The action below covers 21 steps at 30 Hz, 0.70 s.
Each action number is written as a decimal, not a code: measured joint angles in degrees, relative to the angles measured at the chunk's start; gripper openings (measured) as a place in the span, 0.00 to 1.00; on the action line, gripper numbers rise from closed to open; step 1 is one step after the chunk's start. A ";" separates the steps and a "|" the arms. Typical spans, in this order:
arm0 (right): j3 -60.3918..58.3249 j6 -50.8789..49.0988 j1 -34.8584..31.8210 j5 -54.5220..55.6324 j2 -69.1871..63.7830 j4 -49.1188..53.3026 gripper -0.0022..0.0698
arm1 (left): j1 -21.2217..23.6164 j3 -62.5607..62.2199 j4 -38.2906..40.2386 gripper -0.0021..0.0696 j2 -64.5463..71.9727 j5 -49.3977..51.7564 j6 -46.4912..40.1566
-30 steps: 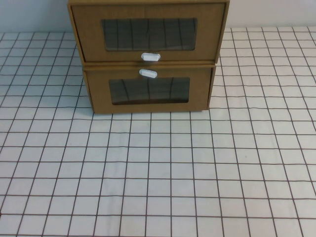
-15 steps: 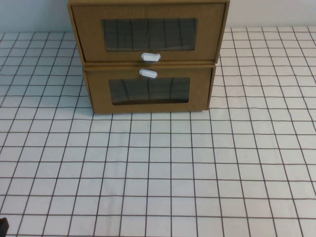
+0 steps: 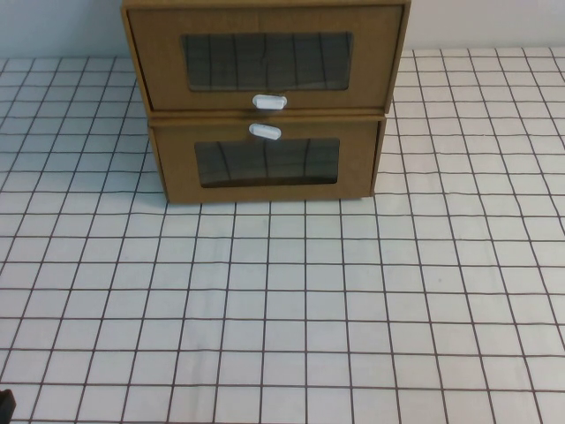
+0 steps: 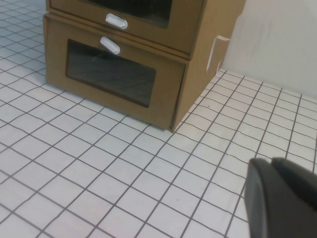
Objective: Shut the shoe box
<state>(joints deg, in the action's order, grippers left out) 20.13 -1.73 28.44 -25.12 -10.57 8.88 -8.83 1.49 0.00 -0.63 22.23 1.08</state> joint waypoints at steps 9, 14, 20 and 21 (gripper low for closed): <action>0.00 0.00 0.00 0.00 0.00 0.00 0.01 | 0.00 0.00 0.00 0.02 0.00 0.00 0.00; 0.00 0.00 -2.01 0.00 0.67 -0.03 0.01 | 0.00 0.00 0.00 0.02 0.00 0.00 0.00; 0.00 0.00 -11.05 -0.10 3.89 -1.56 0.01 | 0.00 0.00 0.00 0.02 0.00 0.00 0.00; 0.00 0.00 -12.96 -0.44 4.94 -2.31 0.01 | 0.00 0.00 0.00 0.02 0.00 0.00 0.00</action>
<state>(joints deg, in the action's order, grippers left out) 20.13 -1.73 15.48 -25.56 -5.62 6.57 -8.83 1.49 0.00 -0.63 22.23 1.08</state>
